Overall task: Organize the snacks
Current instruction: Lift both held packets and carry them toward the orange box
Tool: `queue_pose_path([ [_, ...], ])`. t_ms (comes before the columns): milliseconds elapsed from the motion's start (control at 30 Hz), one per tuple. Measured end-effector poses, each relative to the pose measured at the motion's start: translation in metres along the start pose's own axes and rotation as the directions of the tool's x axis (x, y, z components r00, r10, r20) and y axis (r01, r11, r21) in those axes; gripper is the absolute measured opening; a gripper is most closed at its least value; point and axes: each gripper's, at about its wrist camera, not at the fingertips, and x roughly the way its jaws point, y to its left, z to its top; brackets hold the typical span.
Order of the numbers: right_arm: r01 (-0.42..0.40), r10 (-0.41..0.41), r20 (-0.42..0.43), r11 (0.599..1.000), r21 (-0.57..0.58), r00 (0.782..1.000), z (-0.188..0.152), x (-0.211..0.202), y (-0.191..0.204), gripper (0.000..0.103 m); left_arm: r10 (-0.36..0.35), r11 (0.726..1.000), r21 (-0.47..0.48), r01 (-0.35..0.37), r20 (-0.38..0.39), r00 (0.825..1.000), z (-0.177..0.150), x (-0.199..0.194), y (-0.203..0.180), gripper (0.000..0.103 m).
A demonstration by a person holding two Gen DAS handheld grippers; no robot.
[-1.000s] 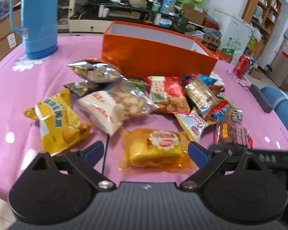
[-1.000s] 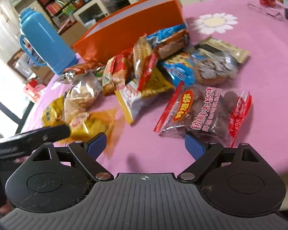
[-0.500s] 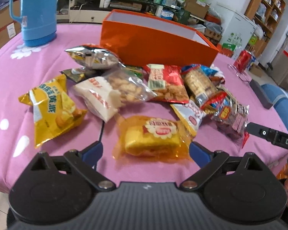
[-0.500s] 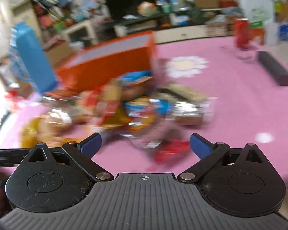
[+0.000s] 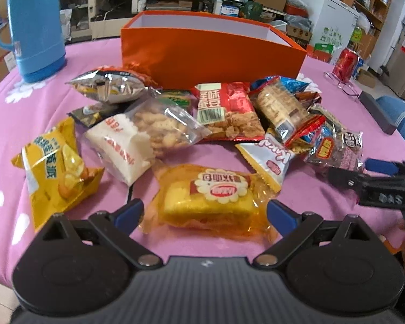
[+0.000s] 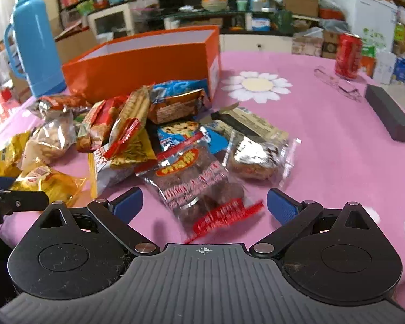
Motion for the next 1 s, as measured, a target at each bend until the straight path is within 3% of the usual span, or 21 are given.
queue_pose_path([
  [67, 0.001, -0.001, -0.019, 1.000, -0.004, 1.000, 0.004, 0.011, 0.002, 0.088, 0.010, 1.000, 0.010, -0.010, -0.008, 1.000, 0.002, 0.005, -0.001, 0.096],
  [200, -0.025, 0.025, -0.031, 1.000, 0.000, 0.999, 0.000, 0.016, 0.008, 0.072, 0.011, 1.000, -0.011, -0.012, -0.011, 1.000, 0.007, 0.015, 0.001, 0.096],
  [300, -0.013, 0.011, -0.034, 0.999, -0.050, 0.999, -0.006, 0.009, 0.017, 0.072, 0.006, 1.000, 0.015, -0.006, -0.005, 1.000, 0.005, 0.010, -0.001, 0.096],
  [467, -0.035, 0.035, -0.007, 0.999, -0.010, 0.999, 0.003, 0.006, 0.013, 0.081, 0.002, 0.998, 0.059, -0.002, 0.003, 1.000, 0.012, 0.012, -0.002, 0.097],
  [567, -0.046, 0.045, -0.026, 0.999, -0.014, 0.999, 0.005, 0.014, 0.016, 0.081, -0.029, 0.997, 0.070, 0.031, -0.029, 0.999, 0.017, 0.025, -0.004, 0.098],
  [633, -0.061, 0.060, -0.037, 0.998, -0.022, 0.998, 0.004, 0.021, 0.018, 0.076, -0.042, 0.997, 0.059, 0.044, -0.045, 0.998, 0.013, 0.031, -0.005, 0.098],
  [667, -0.065, 0.064, -0.046, 0.998, -0.026, 0.997, 0.002, 0.023, 0.019, 0.073, -0.048, 0.998, 0.043, 0.050, -0.036, 0.998, 0.010, 0.030, -0.005, 0.092],
  [733, -0.045, 0.043, -0.030, 0.997, -0.063, 0.999, -0.002, 0.019, 0.024, 0.057, -0.085, 0.996, 0.021, 0.086, -0.013, 0.996, 0.005, 0.021, -0.003, 0.078],
  [767, -0.038, 0.037, -0.026, 0.997, -0.073, 0.999, -0.004, 0.016, 0.025, 0.045, -0.100, 0.995, 0.007, 0.100, -0.008, 0.995, 0.004, 0.016, -0.002, 0.076],
  [900, -0.082, 0.082, 0.005, 0.997, -0.001, 0.997, -0.009, -0.010, 0.019, 0.040, -0.134, 0.991, 0.004, 0.134, 0.023, 0.991, 0.002, -0.007, 0.004, 0.075],
  [1000, -0.061, 0.063, 0.053, 0.998, -0.029, 0.997, -0.003, -0.031, 0.025, 0.040, -0.145, 0.989, -0.020, 0.146, 0.055, 0.988, 0.011, -0.022, 0.010, 0.075],
])
